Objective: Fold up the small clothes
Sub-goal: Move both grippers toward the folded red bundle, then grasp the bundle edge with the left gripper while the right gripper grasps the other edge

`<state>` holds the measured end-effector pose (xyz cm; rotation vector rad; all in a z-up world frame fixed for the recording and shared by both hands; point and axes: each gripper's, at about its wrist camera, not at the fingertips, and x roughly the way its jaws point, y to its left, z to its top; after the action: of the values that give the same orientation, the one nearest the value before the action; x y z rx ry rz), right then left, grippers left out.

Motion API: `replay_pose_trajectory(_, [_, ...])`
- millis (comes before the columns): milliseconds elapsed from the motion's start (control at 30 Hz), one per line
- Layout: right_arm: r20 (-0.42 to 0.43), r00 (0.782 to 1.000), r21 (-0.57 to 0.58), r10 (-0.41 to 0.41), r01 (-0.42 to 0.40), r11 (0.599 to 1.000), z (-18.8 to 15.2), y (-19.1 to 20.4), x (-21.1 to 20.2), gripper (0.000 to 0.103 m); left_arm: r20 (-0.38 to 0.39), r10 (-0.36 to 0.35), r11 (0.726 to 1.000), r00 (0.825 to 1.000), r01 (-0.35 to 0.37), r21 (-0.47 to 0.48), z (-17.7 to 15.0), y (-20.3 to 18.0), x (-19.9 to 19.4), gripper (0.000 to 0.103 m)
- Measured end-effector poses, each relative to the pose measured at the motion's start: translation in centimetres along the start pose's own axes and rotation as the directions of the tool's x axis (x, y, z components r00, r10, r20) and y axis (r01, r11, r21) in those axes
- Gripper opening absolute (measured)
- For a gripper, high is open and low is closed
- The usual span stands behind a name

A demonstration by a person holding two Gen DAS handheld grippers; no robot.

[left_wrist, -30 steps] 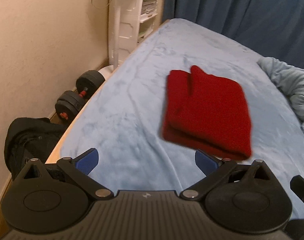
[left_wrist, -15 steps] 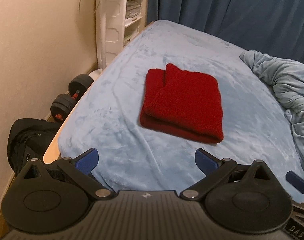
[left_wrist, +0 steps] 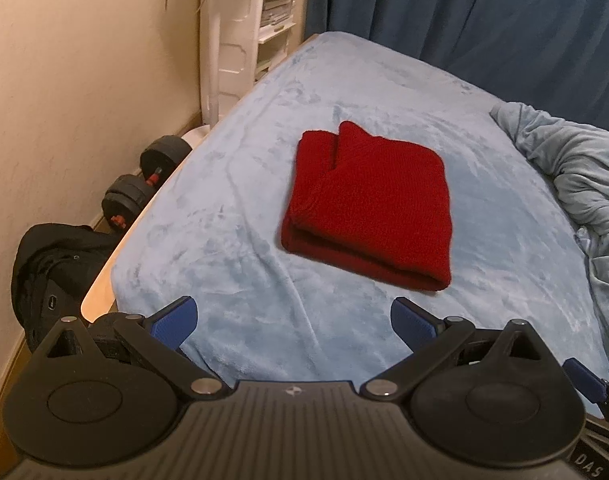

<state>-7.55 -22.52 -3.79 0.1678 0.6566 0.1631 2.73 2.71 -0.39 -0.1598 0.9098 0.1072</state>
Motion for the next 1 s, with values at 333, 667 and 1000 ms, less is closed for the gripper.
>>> replay_pose_trajectory(333, [-0.047, 0.996, 0.096, 0.075, -0.07, 0.993, 2.8, -3.4, 4.1, 0.088, -0.008, 0.011, 0.999, 1.0, -0.011, -0.036, 2.4, -1.2, 4.6, 0.103])
replay_pose_trajectory(667, [-0.097, 0.986, 0.179, 0.139, -0.12, 0.976, 13.9, -11.7, 17.8, 0.093, -0.079, -0.117, 0.923, 0.99, 0.079, -0.377, 6.6, -0.3, 16.1, 0.103])
replay_pose_trajectory(1000, [-0.321, 0.946, 0.241, 0.048, 0.033, 0.97, 22.1, -15.0, 40.2, 0.092, -0.18, -0.163, 0.8, 0.97, 0.023, -0.6, 6.4, 1.9, 24.9, 0.103])
